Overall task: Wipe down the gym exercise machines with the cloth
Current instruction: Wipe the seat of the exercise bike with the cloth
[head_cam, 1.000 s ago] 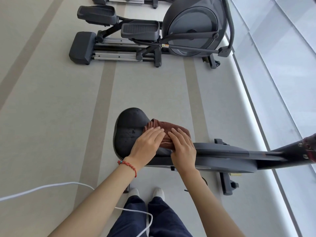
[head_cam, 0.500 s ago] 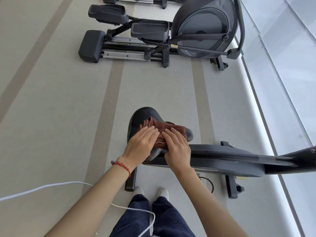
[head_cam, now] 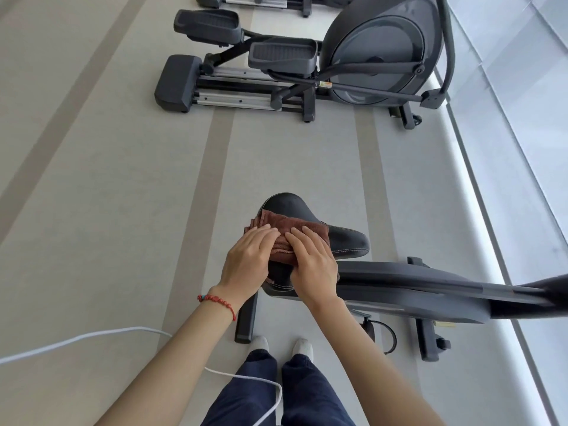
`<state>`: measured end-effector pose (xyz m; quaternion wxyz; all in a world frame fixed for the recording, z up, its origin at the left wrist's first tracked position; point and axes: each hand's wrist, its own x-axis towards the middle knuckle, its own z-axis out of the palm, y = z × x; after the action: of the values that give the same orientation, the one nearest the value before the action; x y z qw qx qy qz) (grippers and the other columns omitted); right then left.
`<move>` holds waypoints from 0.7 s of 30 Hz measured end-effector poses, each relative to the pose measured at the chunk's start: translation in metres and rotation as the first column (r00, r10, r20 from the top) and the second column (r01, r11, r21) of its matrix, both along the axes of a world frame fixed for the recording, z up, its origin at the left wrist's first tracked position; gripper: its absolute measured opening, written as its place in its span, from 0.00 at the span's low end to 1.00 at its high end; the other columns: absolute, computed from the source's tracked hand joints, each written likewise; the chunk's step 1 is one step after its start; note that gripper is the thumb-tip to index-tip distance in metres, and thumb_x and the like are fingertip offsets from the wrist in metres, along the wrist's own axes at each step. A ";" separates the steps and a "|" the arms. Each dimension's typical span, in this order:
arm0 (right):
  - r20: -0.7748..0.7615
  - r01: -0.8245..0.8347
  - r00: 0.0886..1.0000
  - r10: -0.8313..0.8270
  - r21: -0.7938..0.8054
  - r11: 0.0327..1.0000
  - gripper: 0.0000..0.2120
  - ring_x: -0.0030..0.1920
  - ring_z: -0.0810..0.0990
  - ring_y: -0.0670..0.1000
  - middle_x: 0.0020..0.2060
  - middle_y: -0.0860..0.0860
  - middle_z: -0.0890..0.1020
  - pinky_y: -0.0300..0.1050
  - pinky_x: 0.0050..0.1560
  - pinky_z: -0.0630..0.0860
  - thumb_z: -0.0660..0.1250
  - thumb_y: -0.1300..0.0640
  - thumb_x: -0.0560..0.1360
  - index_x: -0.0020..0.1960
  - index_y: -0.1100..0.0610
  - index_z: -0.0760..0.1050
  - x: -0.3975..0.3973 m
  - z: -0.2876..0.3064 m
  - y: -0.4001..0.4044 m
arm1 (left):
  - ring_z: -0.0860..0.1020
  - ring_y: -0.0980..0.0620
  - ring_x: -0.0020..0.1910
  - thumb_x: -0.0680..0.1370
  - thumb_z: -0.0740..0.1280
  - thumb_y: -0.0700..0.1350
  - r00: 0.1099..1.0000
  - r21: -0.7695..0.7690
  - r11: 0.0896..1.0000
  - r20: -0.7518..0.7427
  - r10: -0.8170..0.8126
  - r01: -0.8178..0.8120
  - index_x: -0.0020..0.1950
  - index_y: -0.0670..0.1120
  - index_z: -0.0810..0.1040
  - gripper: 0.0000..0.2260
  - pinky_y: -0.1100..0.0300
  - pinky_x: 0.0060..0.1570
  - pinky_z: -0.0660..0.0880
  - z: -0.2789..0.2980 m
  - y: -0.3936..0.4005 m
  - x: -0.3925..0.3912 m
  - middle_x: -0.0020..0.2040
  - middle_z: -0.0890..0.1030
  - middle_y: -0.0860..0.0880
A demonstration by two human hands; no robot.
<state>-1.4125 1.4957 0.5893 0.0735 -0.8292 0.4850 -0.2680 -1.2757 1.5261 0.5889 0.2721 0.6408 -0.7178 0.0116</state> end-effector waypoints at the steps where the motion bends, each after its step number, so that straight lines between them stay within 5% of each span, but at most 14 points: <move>1: 0.003 -0.005 1.000 0.005 0.009 1.000 0.23 0.54 0.82 0.58 0.51 0.54 0.84 0.49 0.58 0.74 0.54 0.66 0.66 0.52 0.61 0.83 0.002 0.000 0.001 | 0.81 0.42 0.52 0.62 0.74 0.27 1.000 0.004 1.000 -0.012 0.006 -0.006 0.53 0.35 0.80 0.20 0.49 0.53 0.77 0.000 0.002 0.002 0.50 0.82 0.40; 10: 0.046 -0.039 0.998 0.038 0.022 0.999 0.25 0.59 0.80 0.58 0.54 0.54 0.83 0.46 0.64 0.69 0.53 0.69 0.65 0.54 0.62 0.82 0.000 -0.008 0.010 | 0.81 0.41 0.53 0.63 0.73 0.27 0.999 -0.021 0.999 -0.039 0.023 -0.024 0.54 0.34 0.80 0.19 0.48 0.54 0.76 -0.004 0.019 -0.003 0.52 0.82 0.39; 17: 0.076 -0.130 0.989 0.129 0.007 0.991 0.25 0.60 0.79 0.58 0.55 0.54 0.83 0.47 0.65 0.69 0.64 0.74 0.59 0.54 0.61 0.82 -0.015 -0.015 0.017 | 0.80 0.40 0.55 0.69 0.67 0.30 0.995 -0.056 0.994 -0.010 0.098 -0.099 0.53 0.34 0.80 0.14 0.47 0.54 0.77 -0.009 0.036 -0.020 0.53 0.82 0.38; 21: 0.061 -0.196 0.979 0.197 -0.028 0.980 0.20 0.59 0.80 0.58 0.54 0.55 0.83 0.48 0.65 0.71 0.59 0.69 0.66 0.53 0.61 0.83 -0.024 -0.013 0.017 | 0.79 0.40 0.56 0.67 0.70 0.29 0.988 -0.057 0.986 -0.001 0.155 -0.155 0.54 0.34 0.80 0.15 0.47 0.56 0.77 -0.012 0.045 -0.031 0.54 0.81 0.38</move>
<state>-1.4368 1.5122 0.5761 0.1059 -0.8648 0.3953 -0.2908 -1.3070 1.5715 0.5773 0.2871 0.6867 -0.6656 0.0543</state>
